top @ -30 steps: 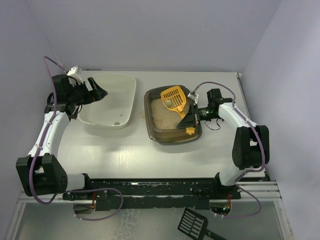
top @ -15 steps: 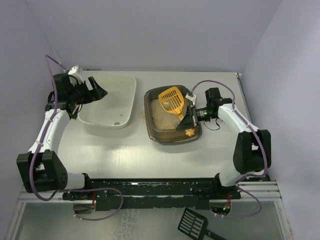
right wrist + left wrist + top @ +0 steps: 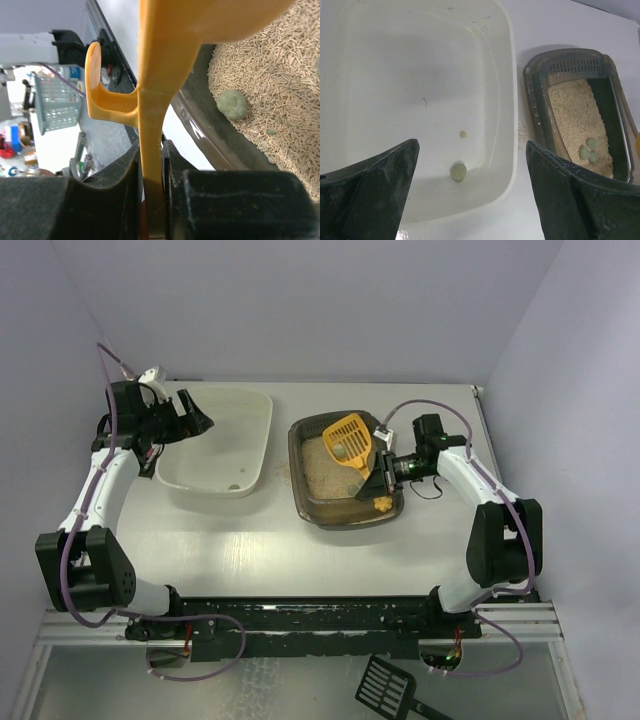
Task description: Clean the litter box
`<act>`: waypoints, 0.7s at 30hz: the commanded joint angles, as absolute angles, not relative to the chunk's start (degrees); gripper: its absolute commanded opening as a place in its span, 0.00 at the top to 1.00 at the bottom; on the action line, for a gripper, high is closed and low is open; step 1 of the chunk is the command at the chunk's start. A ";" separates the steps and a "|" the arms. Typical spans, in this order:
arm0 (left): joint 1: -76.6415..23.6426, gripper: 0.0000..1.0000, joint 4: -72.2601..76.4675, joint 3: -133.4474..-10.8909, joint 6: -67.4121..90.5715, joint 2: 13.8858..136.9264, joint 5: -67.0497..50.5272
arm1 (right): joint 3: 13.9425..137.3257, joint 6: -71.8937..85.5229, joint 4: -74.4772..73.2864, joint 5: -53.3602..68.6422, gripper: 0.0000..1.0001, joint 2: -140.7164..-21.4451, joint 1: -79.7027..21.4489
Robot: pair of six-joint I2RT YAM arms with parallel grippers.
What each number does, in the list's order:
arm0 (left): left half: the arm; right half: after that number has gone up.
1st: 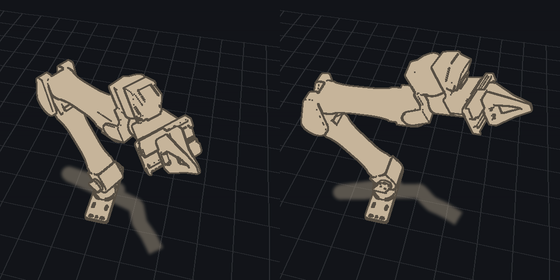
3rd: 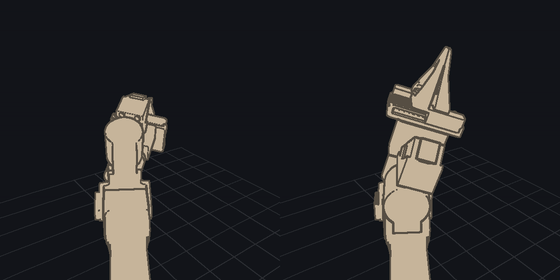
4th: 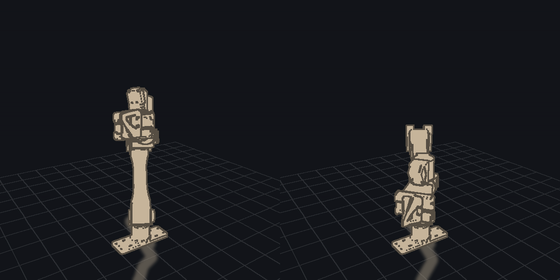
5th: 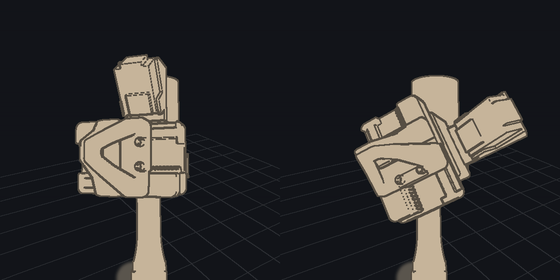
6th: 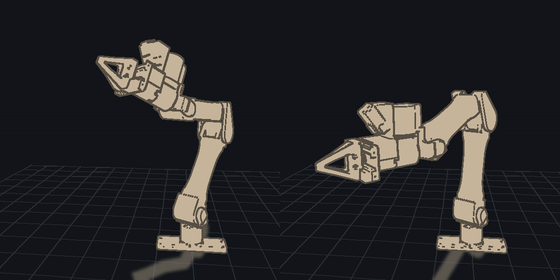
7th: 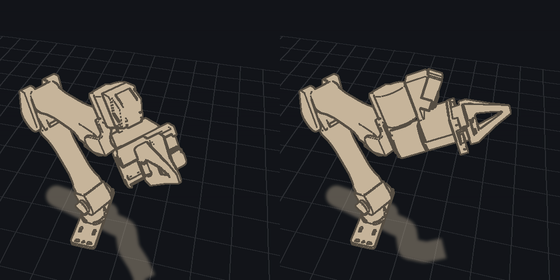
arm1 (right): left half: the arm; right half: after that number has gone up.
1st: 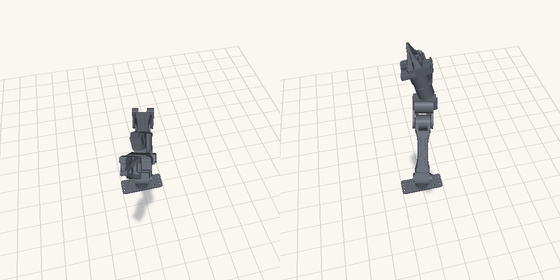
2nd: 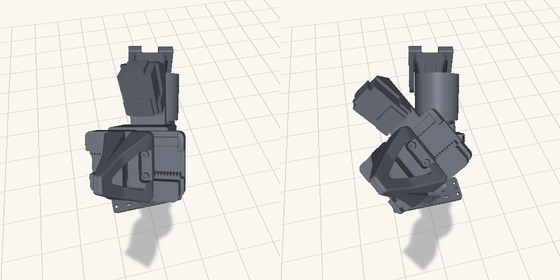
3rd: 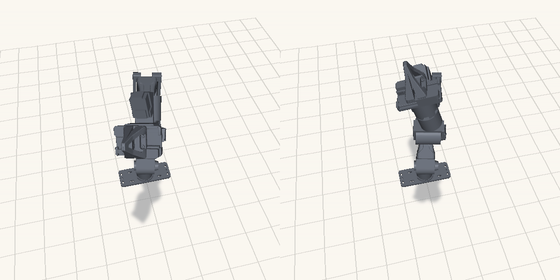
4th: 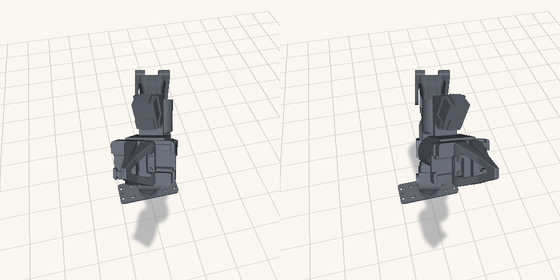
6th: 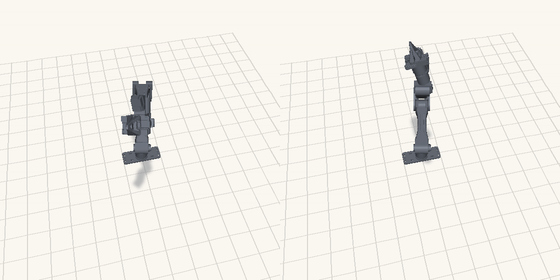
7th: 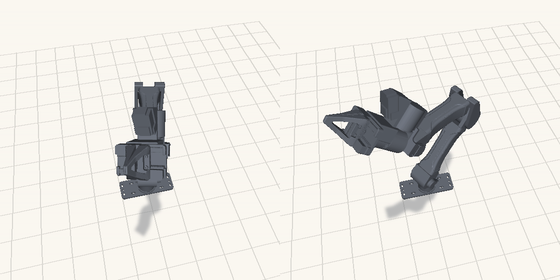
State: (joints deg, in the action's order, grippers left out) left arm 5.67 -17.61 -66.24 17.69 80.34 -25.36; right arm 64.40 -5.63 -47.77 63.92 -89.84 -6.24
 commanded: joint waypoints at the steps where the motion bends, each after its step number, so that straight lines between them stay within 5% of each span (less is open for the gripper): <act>1: 5.56 0.01 -19.91 -70.45 15.53 82.18 -22.57 | 68.71 -7.76 -49.77 55.91 1.00 -88.97 -9.81; 11: 5.34 0.01 -19.97 -70.21 14.50 81.89 -21.11 | 74.90 -5.68 -48.66 30.57 1.00 -83.92 -9.01; 13: 5.33 0.01 -20.00 -70.30 14.59 82.12 -21.28 | 74.01 -5.76 -50.11 38.38 1.00 -84.47 -7.65; 17: 5.25 0.01 -20.90 -71.34 14.53 82.84 -21.65 | 68.53 -8.82 -55.92 76.94 1.00 -88.46 -3.09; 19: 5.04 0.01 -21.37 -71.77 14.35 82.97 -21.32 | 65.84 -3.01 -51.47 83.19 1.00 -88.14 -2.25; 21: 5.01 0.01 -21.36 -71.74 14.33 82.82 -20.96 | 58.07 17.14 -32.03 92.37 1.00 -87.05 -2.15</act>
